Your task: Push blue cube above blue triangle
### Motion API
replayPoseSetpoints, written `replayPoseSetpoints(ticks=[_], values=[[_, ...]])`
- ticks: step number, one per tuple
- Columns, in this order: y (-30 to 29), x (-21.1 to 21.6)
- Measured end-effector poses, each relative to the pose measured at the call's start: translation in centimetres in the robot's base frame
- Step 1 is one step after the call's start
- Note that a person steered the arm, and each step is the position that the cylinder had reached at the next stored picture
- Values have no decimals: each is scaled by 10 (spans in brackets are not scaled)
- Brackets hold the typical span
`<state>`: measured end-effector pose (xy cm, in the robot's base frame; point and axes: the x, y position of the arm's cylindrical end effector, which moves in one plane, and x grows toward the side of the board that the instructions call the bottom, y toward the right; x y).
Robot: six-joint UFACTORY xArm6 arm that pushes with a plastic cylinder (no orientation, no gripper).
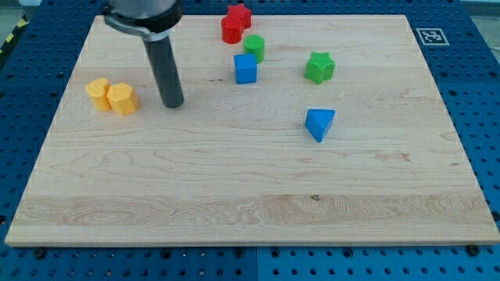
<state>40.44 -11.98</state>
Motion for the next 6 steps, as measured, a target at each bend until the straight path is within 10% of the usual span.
replayPoseSetpoints(ticks=[6], values=[[-2,-85]])
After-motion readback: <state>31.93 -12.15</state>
